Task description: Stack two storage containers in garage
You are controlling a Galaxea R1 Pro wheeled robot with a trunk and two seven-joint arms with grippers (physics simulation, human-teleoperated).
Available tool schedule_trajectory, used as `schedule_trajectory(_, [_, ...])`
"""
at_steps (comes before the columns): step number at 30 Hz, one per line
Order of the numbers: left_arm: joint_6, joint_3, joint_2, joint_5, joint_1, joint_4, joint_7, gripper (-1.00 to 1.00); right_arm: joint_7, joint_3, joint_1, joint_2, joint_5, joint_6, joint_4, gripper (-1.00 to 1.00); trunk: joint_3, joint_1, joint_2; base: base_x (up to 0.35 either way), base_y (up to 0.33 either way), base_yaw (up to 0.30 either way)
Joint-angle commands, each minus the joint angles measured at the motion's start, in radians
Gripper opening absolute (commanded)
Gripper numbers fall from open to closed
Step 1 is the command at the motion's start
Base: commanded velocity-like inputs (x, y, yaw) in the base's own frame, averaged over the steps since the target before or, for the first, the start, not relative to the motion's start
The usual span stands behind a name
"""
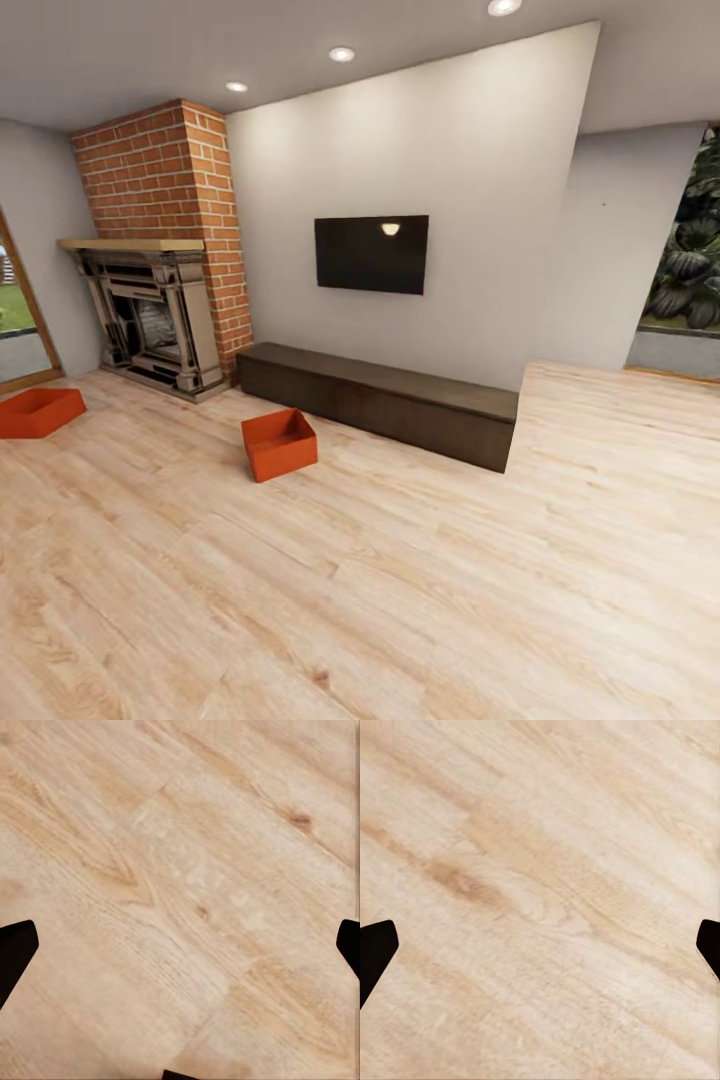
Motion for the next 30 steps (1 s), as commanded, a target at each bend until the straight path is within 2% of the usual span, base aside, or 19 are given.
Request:
schedule_trajectory(1, [-0.003, -0.002, 0.000, 0.010, -0.001, 0.001, -0.003, 1.00, -0.007, 0.001, -0.001, 0.000, 0.011, -0.002, 0.001, 1.00, -0.001, 0.001, -0.001, 0.323, -0.127, 0.000])
schedule_trajectory(30, [-0.003, -0.002, 0.000, 0.009, -0.001, 0.001, -0.004, 1.00, -0.007, 0.001, -0.001, 0.000, 0.011, -0.002, 0.001, 1.00, -0.001, 0.001, -0.001, 0.323, -0.117, 0.000])
